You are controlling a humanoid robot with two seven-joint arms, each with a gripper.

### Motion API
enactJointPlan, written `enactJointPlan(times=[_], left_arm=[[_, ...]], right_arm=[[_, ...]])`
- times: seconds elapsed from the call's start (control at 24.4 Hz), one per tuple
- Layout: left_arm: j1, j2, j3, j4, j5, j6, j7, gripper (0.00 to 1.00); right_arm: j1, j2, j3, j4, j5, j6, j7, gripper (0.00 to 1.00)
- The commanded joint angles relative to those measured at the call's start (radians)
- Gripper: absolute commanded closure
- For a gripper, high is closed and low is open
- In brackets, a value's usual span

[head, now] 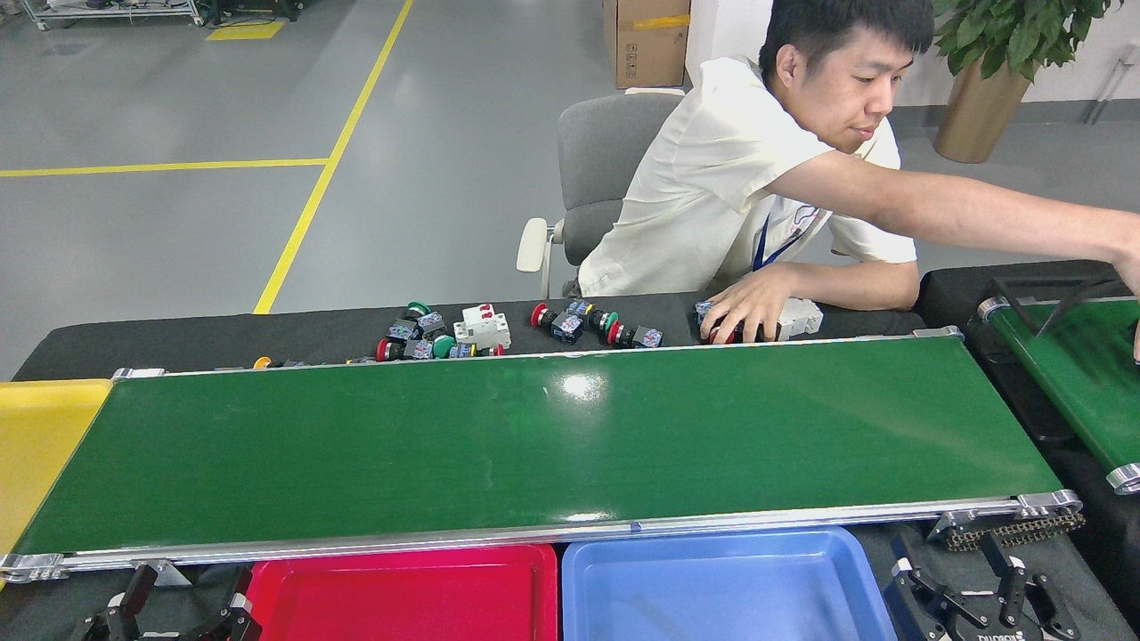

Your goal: Pick switch part from conveyor to tray

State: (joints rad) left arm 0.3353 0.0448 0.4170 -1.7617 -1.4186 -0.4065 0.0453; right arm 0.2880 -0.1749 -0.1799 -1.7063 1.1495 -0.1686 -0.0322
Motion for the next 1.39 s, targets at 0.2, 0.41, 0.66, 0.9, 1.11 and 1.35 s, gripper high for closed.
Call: enactJointPlan(times=[0.2,0.41,0.66,0.9,1.11,1.35], left_arm=[[0.017,0.0,0.006,-0.01,-0.006,0.011,0.007,0.0],[0.019,-0.003,0.016,-0.01,-0.005,0.011,0.011,0.0],[0.019,0.0,0.019,-0.009,-0.006,0.008,0.053,0.0],[0.008,0.0,0.012,-0.009,-0.023,0.011,0.048,0.0],[0.004,-0.003,0.012,-0.009,-0.06,0.012,0.045,0.0],[0.002,-0.003,0.009,-0.009,-0.06,0.011,0.044,0.0]], right_arm=[[-0.009,-0.015,-0.006,-0.012,-0.001,-0.006,-0.009,0.01],[-0.01,-0.024,-0.006,-0.01,-0.001,-0.006,-0.009,0.01],[-0.01,-0.026,-0.009,-0.007,-0.001,0.001,-0.006,0.01],[-0.047,-0.035,-0.032,0.025,-0.005,0.006,0.002,0.01],[-0.135,-0.06,-0.039,0.109,-0.007,0.009,0.057,0.01],[-0.227,-0.063,-0.061,0.211,-0.008,0.012,0.14,0.01]])
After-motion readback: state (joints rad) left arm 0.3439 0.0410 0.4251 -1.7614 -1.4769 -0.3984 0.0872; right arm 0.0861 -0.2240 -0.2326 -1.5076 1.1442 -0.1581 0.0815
